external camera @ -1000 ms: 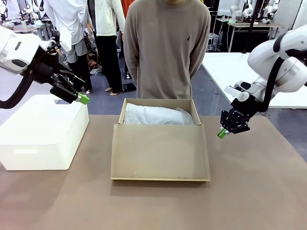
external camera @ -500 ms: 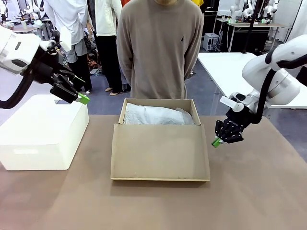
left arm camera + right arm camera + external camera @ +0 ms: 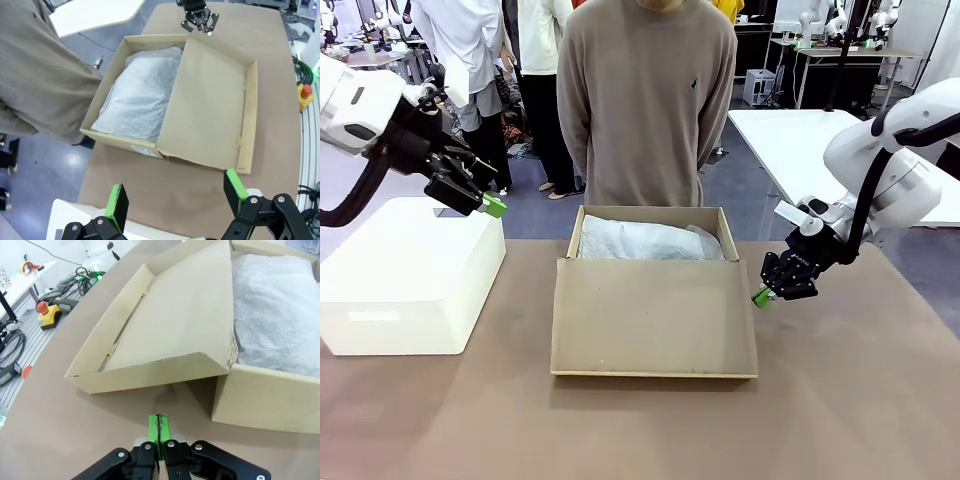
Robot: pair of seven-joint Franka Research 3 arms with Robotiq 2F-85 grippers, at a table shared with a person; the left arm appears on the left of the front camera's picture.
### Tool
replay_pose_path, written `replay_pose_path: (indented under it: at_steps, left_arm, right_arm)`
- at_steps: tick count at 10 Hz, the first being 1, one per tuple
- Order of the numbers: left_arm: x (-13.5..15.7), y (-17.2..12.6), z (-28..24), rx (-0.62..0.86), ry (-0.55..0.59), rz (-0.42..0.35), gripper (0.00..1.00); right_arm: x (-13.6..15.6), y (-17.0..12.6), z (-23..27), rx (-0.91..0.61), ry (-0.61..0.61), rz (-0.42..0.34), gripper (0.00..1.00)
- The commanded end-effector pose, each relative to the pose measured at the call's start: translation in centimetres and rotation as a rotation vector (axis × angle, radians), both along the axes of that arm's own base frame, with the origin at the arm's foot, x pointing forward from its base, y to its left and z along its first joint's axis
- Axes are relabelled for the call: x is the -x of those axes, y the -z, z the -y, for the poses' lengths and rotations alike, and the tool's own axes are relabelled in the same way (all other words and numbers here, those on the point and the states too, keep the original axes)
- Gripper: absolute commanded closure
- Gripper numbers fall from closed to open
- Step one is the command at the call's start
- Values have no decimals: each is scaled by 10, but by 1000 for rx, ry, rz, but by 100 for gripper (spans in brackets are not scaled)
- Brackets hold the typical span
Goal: Pack the shoes into the box.
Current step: Close the Shoes Box.
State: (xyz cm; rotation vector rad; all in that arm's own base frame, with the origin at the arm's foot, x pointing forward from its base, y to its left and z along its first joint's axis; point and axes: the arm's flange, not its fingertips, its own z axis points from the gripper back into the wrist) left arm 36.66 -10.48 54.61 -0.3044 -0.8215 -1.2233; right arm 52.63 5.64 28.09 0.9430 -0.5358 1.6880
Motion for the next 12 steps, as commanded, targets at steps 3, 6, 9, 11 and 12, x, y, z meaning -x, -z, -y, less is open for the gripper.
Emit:
replay_pose_path:
  at_steps: [3,6,9,11,12]
  left_arm:
    - [-1,1,-2,14,21,7,0]
    - [-1,1,-2,14,21,7,0]
    - [-1,1,-2,14,21,7,0]
    - [-1,1,-2,14,21,7,0]
    - [-1,1,-2,14,21,7,0]
  right_arm:
    - [9,16,-9,-49,15,42,100]
    - [13,21,-15,-60,-2,30,100]
    - [16,26,-24,-62,-27,19,100]
    - [18,26,-28,-68,-40,14,100]
    - [19,27,-30,-73,-45,9,100]
